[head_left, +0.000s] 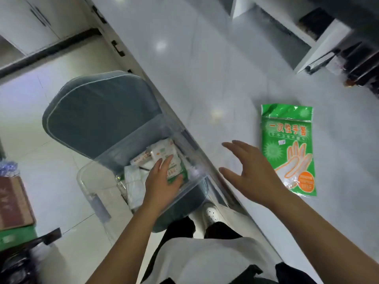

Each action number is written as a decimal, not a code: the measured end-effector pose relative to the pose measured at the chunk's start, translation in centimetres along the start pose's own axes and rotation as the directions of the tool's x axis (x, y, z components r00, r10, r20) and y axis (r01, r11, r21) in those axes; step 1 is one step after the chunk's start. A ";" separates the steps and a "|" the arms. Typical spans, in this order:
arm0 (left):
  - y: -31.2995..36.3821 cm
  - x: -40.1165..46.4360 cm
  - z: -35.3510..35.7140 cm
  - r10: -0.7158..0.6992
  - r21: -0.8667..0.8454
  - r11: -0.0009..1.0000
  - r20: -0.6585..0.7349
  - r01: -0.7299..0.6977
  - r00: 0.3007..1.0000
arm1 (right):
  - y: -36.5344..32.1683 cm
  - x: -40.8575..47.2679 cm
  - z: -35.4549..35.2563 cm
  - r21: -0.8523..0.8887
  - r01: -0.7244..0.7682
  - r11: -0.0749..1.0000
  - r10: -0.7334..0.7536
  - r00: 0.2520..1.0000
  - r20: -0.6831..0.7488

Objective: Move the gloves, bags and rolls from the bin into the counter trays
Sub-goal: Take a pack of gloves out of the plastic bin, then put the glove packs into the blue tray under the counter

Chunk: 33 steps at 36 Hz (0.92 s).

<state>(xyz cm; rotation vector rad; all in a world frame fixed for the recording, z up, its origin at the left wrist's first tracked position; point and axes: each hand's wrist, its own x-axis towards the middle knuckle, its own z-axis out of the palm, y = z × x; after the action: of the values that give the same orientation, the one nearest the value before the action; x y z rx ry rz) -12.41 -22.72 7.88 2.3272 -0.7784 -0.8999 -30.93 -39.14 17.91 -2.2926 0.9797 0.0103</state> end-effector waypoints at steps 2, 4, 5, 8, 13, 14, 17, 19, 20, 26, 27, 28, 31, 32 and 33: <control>-3.8 -0.3 -0.8 -0.167 -0.070 0.983 0.016 0.168 0.986 | -2.2 0.3 3.1 0.004 0.069 0.998 -0.069 0.995 0.077; -7.3 -0.1 -1.2 -0.307 -0.115 0.942 0.074 0.314 0.949 | -3.7 0.7 6.7 -0.031 0.131 0.991 -0.122 0.973 0.194; -8.8 0.1 -1.2 -0.363 -0.137 0.917 0.106 0.376 0.926 | -4.2 0.9 8.7 -0.067 0.151 0.986 -0.129 0.956 0.265; -12.5 1.2 -1.0 -0.478 -0.214 0.835 0.174 0.507 0.861 | -4.0 1.9 14.6 -0.192 0.144 0.971 -0.037 0.880 0.473; -16.5 4.9 0.9 -0.514 -0.251 0.759 0.336 0.601 0.789 | -1.2 3.7 21.9 -0.362 0.078 0.929 0.169 0.780 0.602; -17.1 5.8 1.4 -0.513 -0.258 0.746 0.365 0.614 0.777 | -0.5 4.0 22.8 -0.382 0.066 0.922 0.192 0.777 0.599; -18.8 9.2 2.9 -0.526 -0.285 0.706 0.401 0.648 0.750 | 1.1 4.2 25.0 -0.406 0.014 0.914 0.230 0.805 0.547; -19.6 11.5 3.9 -0.542 -0.307 0.679 0.403 0.667 0.738 | 1.6 3.9 25.8 -0.409 -0.003 0.913 0.229 0.832 0.505; -19.9 12.7 4.3 -0.552 -0.321 0.663 0.400 0.676 0.732 | 1.8 3.7 26.2 -0.417 -0.003 0.909 0.226 0.844 0.486; -21.1 18.9 6.7 -0.580 -0.377 0.625 0.363 0.684 0.730 | 2.8 2.4 26.7 -0.377 -0.060 0.924 0.244 0.852 0.464; -21.2 19.8 7.1 -0.583 -0.388 0.627 0.343 0.676 0.737 | 2.9 2.4 26.7 -0.376 -0.059 0.925 0.244 0.852 0.464; -21.2 20.5 7.4 -0.585 -0.404 0.627 0.321 0.666 0.745 | 2.9 2.3 26.7 -0.374 -0.061 0.925 0.242 0.854 0.460; -20.8 22.3 8.0 -0.592 -0.485 0.600 0.265 0.636 0.761 | 2.9 2.2 26.9 -0.363 -0.070 0.929 0.237 0.866 0.440; -20.6 22.8 8.2 -0.594 -0.509 0.591 0.250 0.626 0.764 | 2.9 2.2 27.0 -0.356 -0.075 0.931 0.237 0.868 0.437; -20.4 23.1 8.4 -0.599 -0.529 0.581 0.237 0.619 0.765 | 2.9 2.2 27.0 -0.349 -0.081 0.934 0.238 0.869 0.434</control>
<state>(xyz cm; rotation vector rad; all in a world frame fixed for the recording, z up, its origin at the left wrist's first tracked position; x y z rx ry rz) 2.28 -26.08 -20.34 1.9909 0.3470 -1.2450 -24.97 -26.97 -5.77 -2.3115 0.9522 0.8200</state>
